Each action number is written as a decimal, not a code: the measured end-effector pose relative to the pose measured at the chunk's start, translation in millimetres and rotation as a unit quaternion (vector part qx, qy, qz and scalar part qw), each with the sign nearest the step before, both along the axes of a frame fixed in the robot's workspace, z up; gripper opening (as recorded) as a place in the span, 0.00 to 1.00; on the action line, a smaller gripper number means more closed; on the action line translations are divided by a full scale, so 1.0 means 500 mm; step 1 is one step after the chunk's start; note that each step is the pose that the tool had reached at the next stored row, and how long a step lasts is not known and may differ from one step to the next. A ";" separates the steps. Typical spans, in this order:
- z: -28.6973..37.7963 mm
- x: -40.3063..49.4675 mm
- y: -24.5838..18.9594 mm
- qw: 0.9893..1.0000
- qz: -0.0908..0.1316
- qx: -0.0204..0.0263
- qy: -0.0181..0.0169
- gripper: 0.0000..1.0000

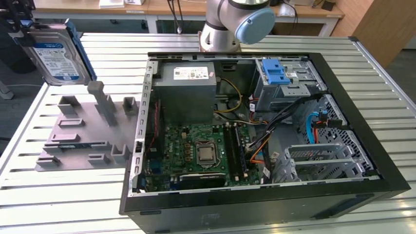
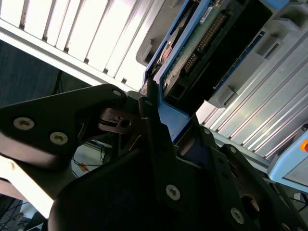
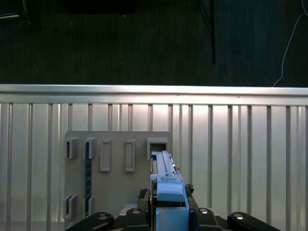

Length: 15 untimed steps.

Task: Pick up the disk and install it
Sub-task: 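Pick up the disk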

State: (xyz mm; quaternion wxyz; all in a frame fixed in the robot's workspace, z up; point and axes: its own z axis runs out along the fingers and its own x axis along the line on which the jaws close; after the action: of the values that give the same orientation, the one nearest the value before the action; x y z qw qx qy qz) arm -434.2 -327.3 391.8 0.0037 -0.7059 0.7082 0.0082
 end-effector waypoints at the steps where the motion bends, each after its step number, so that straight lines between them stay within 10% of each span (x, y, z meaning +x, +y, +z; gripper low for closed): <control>1: 0.001 0.000 -0.0001 1.000 0.000 0.000 0.000 0.36; 15: 0.009 0.000 0.0000 1.000 0.000 0.000 0.000 0.36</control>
State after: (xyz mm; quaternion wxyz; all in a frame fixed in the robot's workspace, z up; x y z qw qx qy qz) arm -434.2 -327.3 396.3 0.0037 -0.7059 0.7082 0.0082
